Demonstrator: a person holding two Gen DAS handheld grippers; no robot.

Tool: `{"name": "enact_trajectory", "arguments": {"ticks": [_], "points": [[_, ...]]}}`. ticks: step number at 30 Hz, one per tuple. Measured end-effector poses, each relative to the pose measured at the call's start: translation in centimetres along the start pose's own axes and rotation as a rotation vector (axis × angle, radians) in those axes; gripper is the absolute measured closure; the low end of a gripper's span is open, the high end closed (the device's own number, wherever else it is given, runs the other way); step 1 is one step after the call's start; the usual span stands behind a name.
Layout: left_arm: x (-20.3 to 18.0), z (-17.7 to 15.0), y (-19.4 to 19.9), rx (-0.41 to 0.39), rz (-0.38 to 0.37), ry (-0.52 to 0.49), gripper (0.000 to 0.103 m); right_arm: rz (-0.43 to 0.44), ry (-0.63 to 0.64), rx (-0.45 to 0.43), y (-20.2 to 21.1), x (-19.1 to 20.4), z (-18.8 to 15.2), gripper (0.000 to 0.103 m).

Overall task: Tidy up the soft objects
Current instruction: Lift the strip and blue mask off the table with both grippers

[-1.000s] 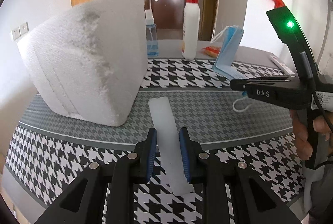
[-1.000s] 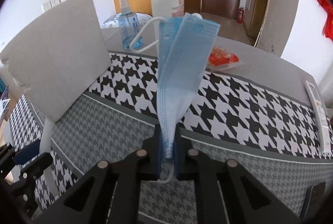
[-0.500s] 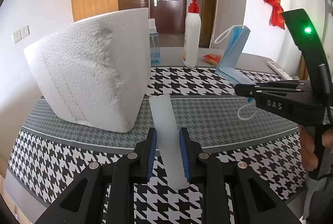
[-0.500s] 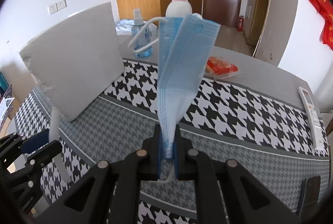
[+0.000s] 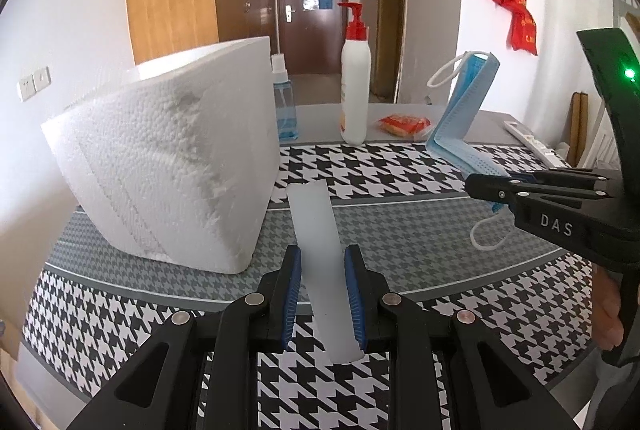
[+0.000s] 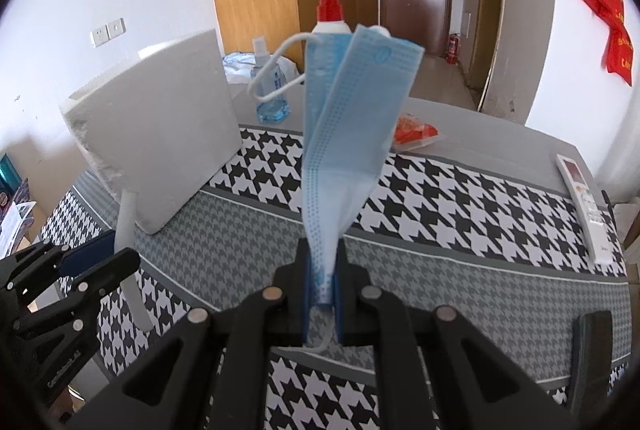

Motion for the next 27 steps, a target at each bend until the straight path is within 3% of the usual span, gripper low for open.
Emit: {"name": "enact_trajectory", "arguments": {"ticks": [19,27], "points": [[-0.5,1.2,2.0,-0.053,-0.021,-0.06,0.079,-0.017,-0.049,-0.082,2.9,-0.1,-0.6,0.091],[-0.3,1.4,2.4,-0.088,-0.072,-0.082,0.079,-0.044,-0.083,-0.108,3.7,0.0,-1.0,0.091]]}}
Point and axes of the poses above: each gripper's, at about its wrist camera, not at the fingertips, and y roughly against the way its jaws point, x to its left, z to its top, the point moved 5 cm from there along -y, roughly the way its jaws point, and after that the axes turned 12 degrees about -y, right-handed, at the moved point
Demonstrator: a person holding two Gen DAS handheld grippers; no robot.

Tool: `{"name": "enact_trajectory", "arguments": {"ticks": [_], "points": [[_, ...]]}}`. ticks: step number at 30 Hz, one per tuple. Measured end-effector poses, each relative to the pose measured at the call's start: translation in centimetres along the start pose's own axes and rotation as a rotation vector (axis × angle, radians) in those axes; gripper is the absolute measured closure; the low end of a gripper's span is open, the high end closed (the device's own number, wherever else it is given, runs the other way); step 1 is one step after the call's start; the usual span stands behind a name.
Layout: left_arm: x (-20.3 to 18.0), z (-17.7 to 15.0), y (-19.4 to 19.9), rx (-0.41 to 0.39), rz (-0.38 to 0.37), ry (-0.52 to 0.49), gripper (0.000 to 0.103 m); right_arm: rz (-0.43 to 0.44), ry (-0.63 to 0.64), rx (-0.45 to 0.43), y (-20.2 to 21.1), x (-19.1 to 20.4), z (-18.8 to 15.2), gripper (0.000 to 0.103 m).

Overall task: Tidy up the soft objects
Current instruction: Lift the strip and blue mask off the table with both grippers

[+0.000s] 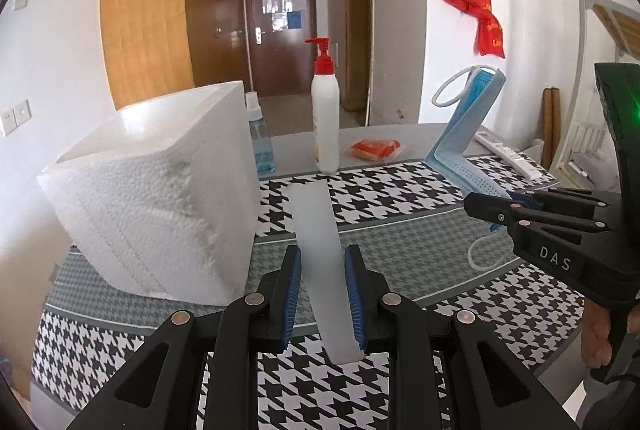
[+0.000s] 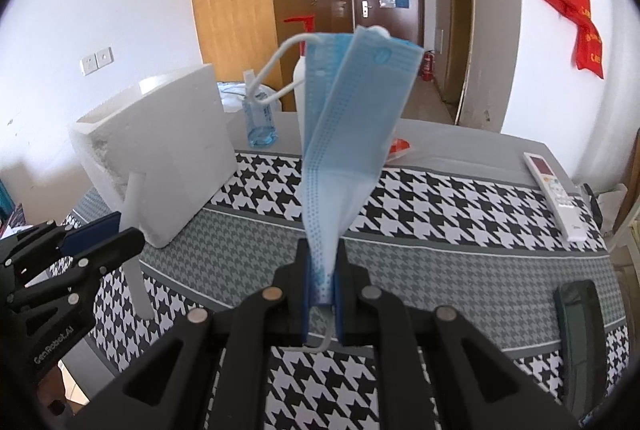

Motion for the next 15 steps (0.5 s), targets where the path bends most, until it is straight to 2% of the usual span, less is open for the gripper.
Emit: {"name": "enact_trajectory", "arguments": {"ticks": [15], "points": [[1.9,0.8,1.7,-0.079,-0.03,-0.037,0.079,-0.016,-0.03,-0.056,1.2,2.4,0.0,0.091]]}}
Point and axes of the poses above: each gripper's, at about its wrist camera, not at the fingertips, and y roughly against the way its jaws point, x to its left, z to its top, the point moved 5 cm from there along -y, roughly the way its jaws point, and after that the axes turned 12 degrees about -y, right-handed, at the moved point
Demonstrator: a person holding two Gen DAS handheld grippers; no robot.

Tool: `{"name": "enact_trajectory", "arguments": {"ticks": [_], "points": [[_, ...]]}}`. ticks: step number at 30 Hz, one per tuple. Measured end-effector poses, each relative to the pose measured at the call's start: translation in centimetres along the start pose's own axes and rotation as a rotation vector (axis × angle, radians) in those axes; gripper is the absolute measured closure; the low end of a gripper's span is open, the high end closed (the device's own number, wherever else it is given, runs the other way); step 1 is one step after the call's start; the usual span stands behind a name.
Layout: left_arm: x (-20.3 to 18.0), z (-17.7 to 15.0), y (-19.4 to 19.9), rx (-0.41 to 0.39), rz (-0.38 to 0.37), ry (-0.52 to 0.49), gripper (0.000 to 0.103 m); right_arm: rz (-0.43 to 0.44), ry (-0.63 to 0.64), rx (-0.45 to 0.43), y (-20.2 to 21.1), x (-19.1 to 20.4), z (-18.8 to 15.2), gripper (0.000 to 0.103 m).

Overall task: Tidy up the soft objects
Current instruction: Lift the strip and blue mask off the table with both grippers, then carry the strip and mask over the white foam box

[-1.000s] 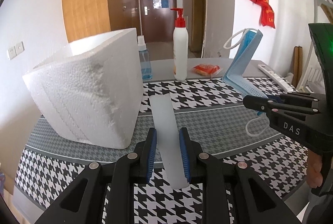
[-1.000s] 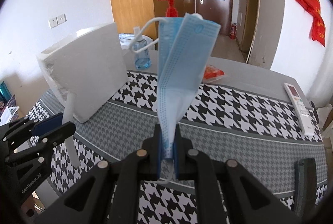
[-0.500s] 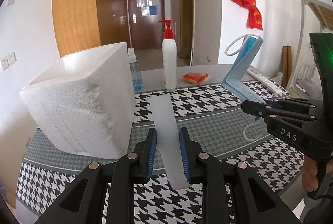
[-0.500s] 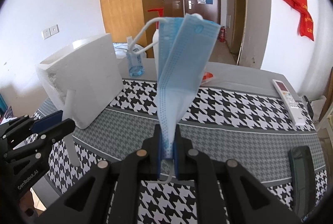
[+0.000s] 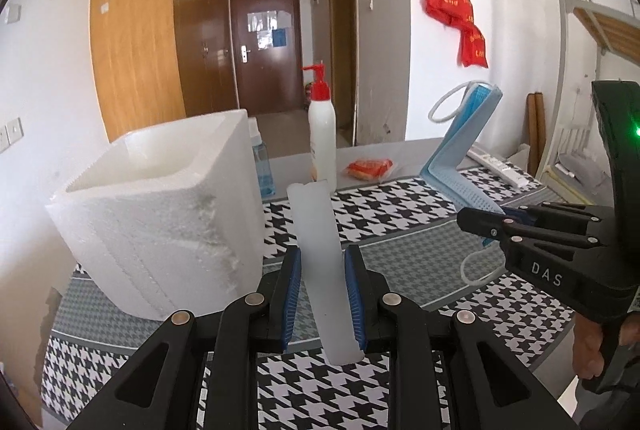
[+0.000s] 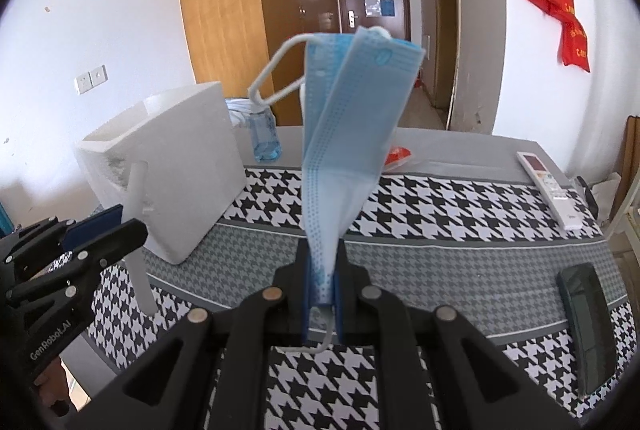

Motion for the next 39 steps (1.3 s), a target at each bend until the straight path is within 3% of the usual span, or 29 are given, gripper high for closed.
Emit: {"name": "enact_trajectory", "arguments": {"ticks": [39], "points": [[5.0,2.5,4.2,-0.161,0.09,0.013,0.08,0.048,0.05,-0.115,2.9,4.2,3.5,0.091]]}}
Point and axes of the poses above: each gripper's, at about its wrist camera, not at the fingertips, and y roughly against the way its jaws point, x to its left, z to its top, the point moved 5 cm from there along -y, roughly the way its jaws point, and after that the axes turned 12 degrees about -y, right-handed, at the moved point
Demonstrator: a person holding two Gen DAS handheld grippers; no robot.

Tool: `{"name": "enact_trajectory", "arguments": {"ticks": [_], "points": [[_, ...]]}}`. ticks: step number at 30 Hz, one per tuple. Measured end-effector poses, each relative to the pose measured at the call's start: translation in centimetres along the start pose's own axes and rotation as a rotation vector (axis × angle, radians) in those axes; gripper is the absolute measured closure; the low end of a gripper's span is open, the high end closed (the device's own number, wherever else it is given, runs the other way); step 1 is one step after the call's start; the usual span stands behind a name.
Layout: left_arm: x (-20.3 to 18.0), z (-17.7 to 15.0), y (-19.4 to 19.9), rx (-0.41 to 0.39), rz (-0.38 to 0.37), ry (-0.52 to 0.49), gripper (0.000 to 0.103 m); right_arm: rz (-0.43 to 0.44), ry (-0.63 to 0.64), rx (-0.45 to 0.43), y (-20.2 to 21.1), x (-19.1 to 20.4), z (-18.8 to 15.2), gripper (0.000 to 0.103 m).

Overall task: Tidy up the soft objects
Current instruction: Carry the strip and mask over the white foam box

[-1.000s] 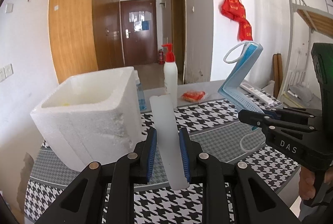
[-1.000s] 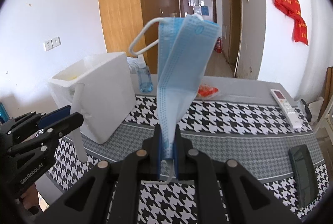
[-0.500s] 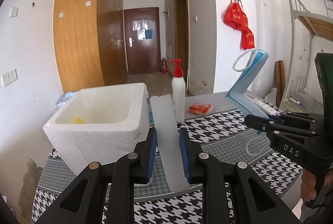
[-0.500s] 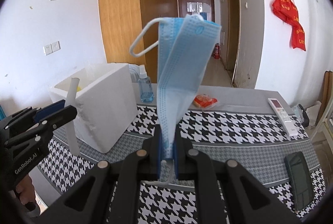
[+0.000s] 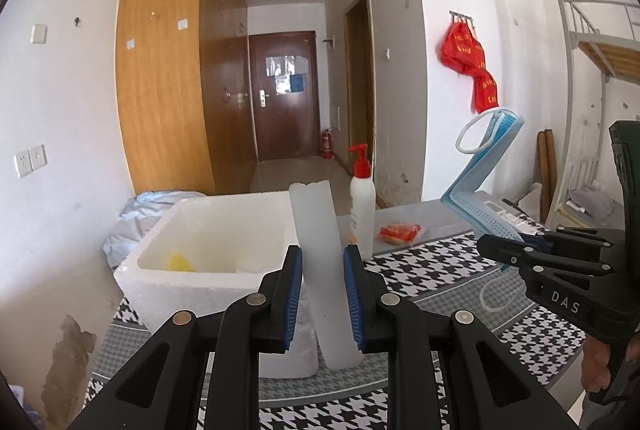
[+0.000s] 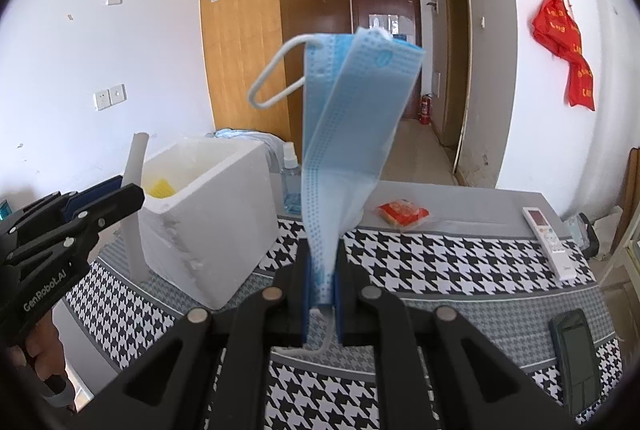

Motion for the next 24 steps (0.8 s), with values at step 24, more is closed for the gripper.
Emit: {"name": "enact_trajectory", "arguments": {"ticks": [24], "points": [[3.4,0.0,0.9,-0.004,0.1,0.036,0.08,0.06,0.055,-0.013,-0.9,3.4,1.2,0.091]]}}
Point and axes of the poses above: each gripper's, at about its wrist camera, not at the fingertips, and y roughly against the way its jaws point, x to its left, z to its top, the point moved 5 cm from there along -y, roughly the way its jaws point, and after that the axes turned 12 degrees about -y, right-handed, at the moved point
